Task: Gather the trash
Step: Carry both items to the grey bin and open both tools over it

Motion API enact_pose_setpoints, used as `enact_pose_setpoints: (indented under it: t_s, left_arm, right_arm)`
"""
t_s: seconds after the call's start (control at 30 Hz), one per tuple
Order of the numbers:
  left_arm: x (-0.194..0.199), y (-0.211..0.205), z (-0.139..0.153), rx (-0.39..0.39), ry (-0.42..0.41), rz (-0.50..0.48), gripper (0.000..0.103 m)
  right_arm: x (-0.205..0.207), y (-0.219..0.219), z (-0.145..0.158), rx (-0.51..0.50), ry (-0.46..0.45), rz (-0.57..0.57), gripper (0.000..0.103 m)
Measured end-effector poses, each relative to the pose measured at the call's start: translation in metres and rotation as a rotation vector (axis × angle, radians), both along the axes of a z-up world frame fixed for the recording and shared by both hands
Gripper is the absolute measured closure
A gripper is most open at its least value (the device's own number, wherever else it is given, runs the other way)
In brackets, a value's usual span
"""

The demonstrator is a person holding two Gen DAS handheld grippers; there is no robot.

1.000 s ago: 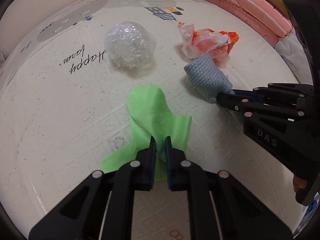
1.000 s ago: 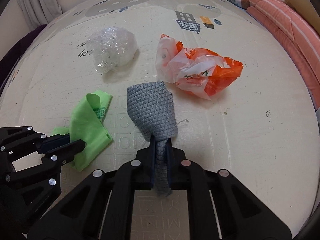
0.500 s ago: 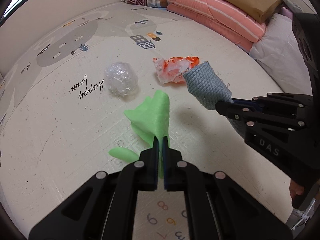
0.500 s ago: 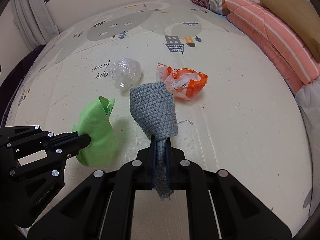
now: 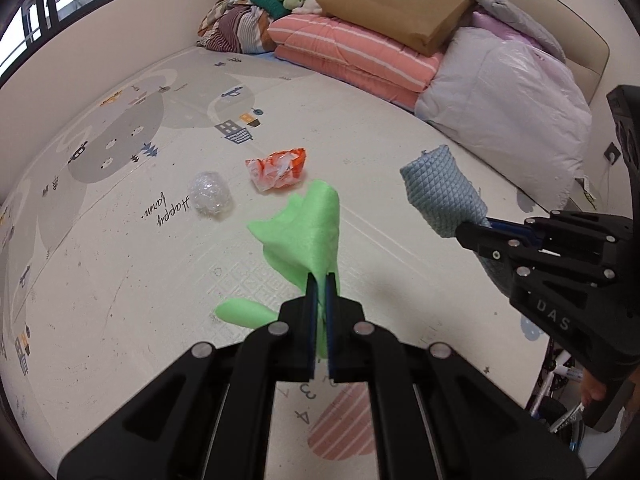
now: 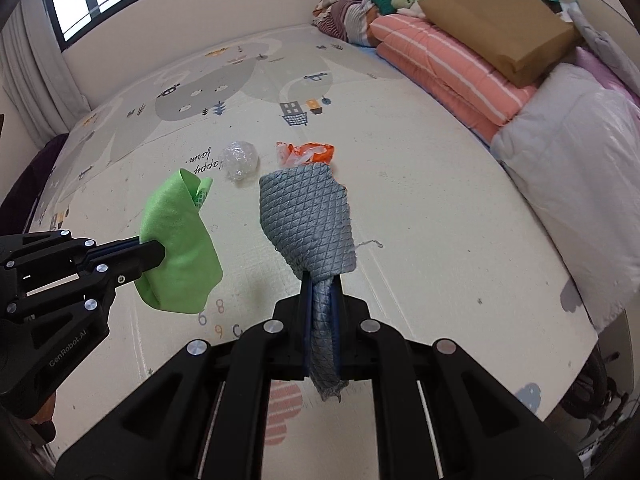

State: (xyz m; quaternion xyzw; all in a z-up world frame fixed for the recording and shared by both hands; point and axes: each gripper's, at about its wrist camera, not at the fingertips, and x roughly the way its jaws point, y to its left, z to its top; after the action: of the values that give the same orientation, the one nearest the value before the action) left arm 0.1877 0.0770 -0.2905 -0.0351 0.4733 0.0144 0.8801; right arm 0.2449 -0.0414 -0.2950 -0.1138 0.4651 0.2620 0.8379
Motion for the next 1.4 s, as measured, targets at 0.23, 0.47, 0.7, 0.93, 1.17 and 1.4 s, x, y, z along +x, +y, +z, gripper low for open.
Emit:
enact_pose_setpoints:
  t_s: [0.23,0.47,0.7,0.93,1.17,1.4]
  left_arm:
    - [-0.024,-0.059,0.033,0.005,-0.011,-0.126,0.099]
    - [-0.035,-0.144,0.041,-0.007,-0.016,-0.274,0.099]
    - [-0.048,-0.253,0.023,-0.022,-0.017,-0.415,0.099]
    - [-0.066,-0.346,-0.014,-0.056,0.026,-0.531,0.099]
    - [-0.078,-0.407,-0.041,-0.055,0.05,-0.605,0.099]
    - [-0.073,-0.436,-0.05,-0.049,0.054,-0.627,0.099]
  right_arm:
    - [-0.045,-0.083,0.038,0.016,-0.015,-0.161,0.096]
    - [-0.087,-0.198,0.041,-0.004,-0.001,-0.341,0.096]
    - [-0.13,-0.327,0.016,-0.039,0.032,-0.529,0.096]
    - [-0.154,-0.41,-0.024,-0.059,0.074,-0.627,0.095]
    - [-0.157,-0.456,-0.053,-0.027,0.088,-0.66,0.095]
    - [-0.149,-0.479,-0.066,0.013,0.092,-0.66,0.094]
